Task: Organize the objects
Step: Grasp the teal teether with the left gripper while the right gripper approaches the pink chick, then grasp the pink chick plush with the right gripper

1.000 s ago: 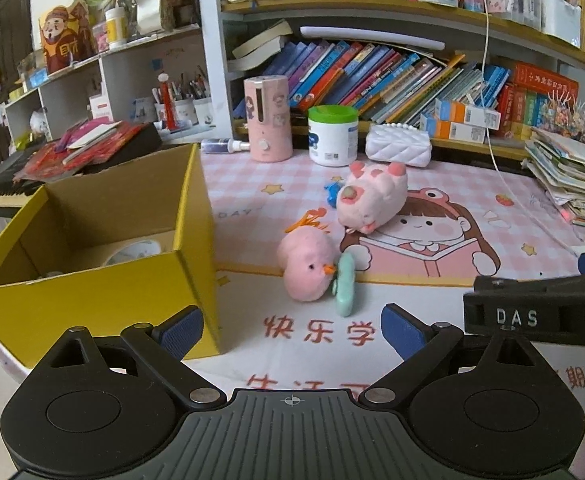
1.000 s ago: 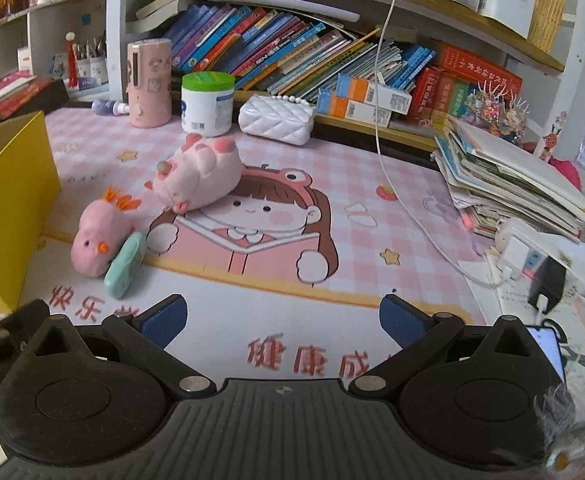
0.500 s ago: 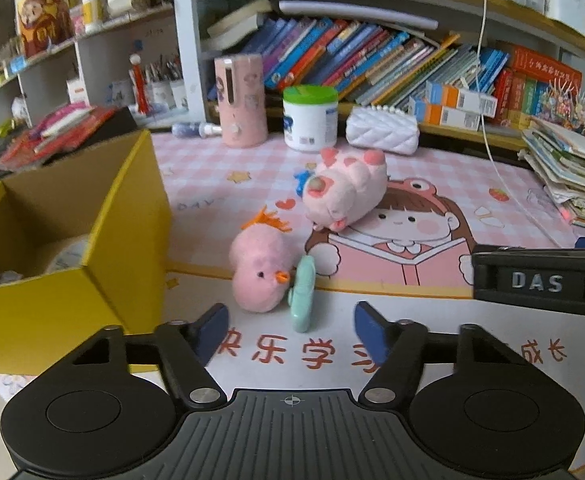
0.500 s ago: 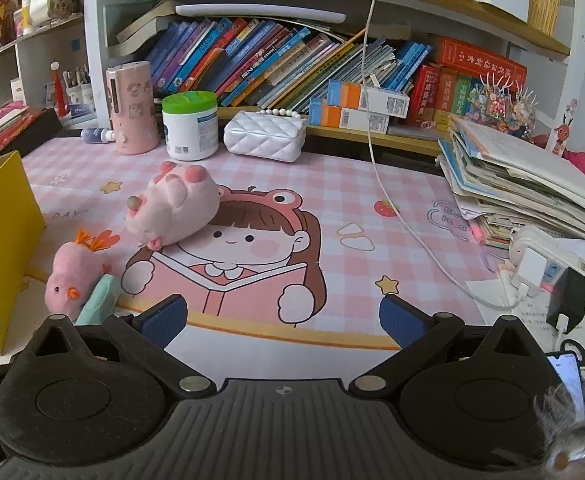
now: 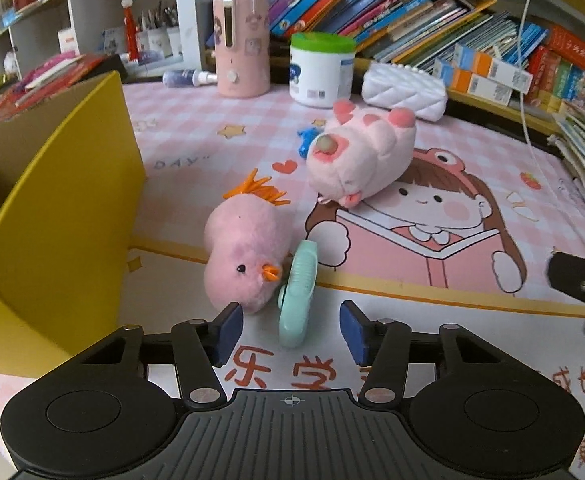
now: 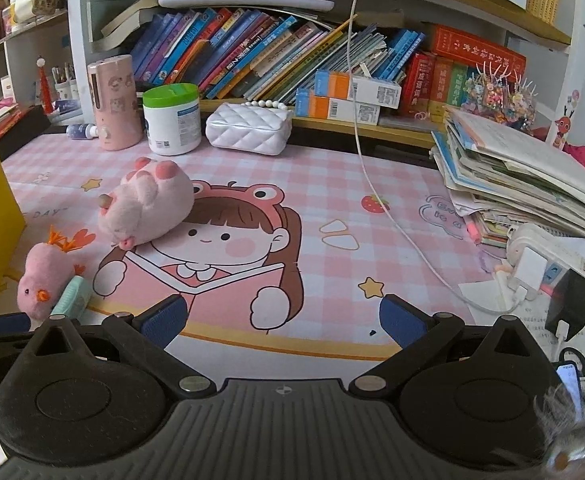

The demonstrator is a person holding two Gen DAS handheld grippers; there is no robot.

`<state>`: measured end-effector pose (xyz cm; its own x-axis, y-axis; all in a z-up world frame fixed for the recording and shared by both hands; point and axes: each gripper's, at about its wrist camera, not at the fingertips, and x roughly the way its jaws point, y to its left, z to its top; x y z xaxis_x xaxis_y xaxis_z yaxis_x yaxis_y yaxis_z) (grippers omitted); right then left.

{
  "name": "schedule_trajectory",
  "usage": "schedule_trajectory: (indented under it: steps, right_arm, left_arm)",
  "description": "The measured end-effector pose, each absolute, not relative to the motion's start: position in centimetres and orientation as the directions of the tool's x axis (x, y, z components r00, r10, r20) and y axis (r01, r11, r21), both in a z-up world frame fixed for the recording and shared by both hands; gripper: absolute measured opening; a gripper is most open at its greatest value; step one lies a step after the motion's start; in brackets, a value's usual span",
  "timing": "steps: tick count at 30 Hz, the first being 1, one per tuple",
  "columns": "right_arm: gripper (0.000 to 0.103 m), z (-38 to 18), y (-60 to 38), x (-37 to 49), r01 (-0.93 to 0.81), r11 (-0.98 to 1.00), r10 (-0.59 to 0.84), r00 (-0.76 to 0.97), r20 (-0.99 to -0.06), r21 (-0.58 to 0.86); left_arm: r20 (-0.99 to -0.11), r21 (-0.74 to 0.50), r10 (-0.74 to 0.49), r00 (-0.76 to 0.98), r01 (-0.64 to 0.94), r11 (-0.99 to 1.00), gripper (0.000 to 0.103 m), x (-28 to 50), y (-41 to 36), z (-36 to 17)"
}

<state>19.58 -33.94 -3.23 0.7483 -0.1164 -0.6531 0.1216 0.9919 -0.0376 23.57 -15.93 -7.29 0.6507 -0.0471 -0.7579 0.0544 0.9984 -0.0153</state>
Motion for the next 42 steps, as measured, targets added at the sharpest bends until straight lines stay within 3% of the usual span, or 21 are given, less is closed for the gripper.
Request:
schedule_trajectory:
  steps: [2,5,7,8,19,31,35,42]
  right_arm:
    - [0.103,-3.3,-34.0,19.7,0.122,0.992,-0.118,0.748,-0.653,-0.039]
    - [0.103,-3.3,-34.0,19.7,0.121,0.992,-0.117,0.747,-0.654,-0.038]
    - [0.103,-3.3,-34.0,19.7,0.120,0.992,-0.115,0.748,-0.654,-0.037]
    - [0.103,-3.3,-34.0,19.7,0.119,0.992,-0.114,0.749,-0.652,-0.036]
    - [0.103,-3.5,-31.9,20.3,0.071,0.997,-0.055,0.752,-0.657,-0.003]
    - [0.103,-4.2,-26.4,24.7,-0.135,0.981,0.194,0.703,-0.684,0.139]
    - [0.100,-5.0,-22.8,26.8,-0.254,0.958,0.272,0.662,-0.699,0.132]
    - [0.084,-6.7,-18.8,30.2,-0.341,0.928,0.332,0.580,-0.744,0.148]
  left_arm:
    - [-0.763,-0.017,-0.048,0.644,0.054,0.998,0.046,24.0,-15.9,-7.7]
    - [-0.774,-0.019,-0.055,0.631,0.064,0.998,0.032,24.3,-15.9,-8.1]
    - [-0.771,-0.012,-0.055,0.634,0.072,0.997,0.017,24.2,-15.8,-8.1]
    - [-0.771,-0.018,-0.065,0.634,0.081,0.997,0.015,24.1,-15.7,-8.0]
    - [-0.704,-0.018,-0.144,0.696,0.185,0.983,0.015,20.6,-15.9,-4.9]
    - [-0.750,0.009,-0.044,0.660,0.077,0.997,0.015,17.3,-11.5,-5.2]
    - [-0.755,0.019,0.001,0.655,0.020,1.000,0.015,16.3,-10.1,-5.2]
    - [-0.755,0.020,0.014,0.655,0.002,1.000,0.015,14.8,-9.2,-5.1]
